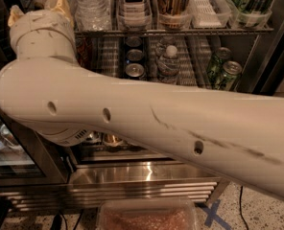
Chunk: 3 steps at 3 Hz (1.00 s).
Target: Pick 7up can from top shelf of fridge
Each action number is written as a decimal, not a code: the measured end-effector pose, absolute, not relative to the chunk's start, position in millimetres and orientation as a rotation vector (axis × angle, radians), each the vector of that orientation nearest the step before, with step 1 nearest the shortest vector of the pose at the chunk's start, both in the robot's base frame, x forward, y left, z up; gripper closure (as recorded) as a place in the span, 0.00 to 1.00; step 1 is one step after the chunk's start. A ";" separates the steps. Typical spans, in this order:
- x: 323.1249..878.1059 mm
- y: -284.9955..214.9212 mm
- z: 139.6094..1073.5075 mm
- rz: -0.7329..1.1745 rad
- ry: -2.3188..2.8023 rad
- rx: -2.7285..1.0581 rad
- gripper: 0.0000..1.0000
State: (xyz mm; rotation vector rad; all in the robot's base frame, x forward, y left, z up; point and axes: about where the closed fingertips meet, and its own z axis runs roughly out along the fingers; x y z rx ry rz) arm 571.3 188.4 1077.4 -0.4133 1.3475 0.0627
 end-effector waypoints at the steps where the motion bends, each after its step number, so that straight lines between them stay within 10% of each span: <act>1: 574.5 189.0 1076.8 0.069 1.349 -0.394 0.34; 3: 586.3 190.4 1077.6 0.075 1.345 -0.355 0.33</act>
Offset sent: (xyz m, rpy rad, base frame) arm 0.0196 0.0041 -0.0060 0.0592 0.0070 -0.0196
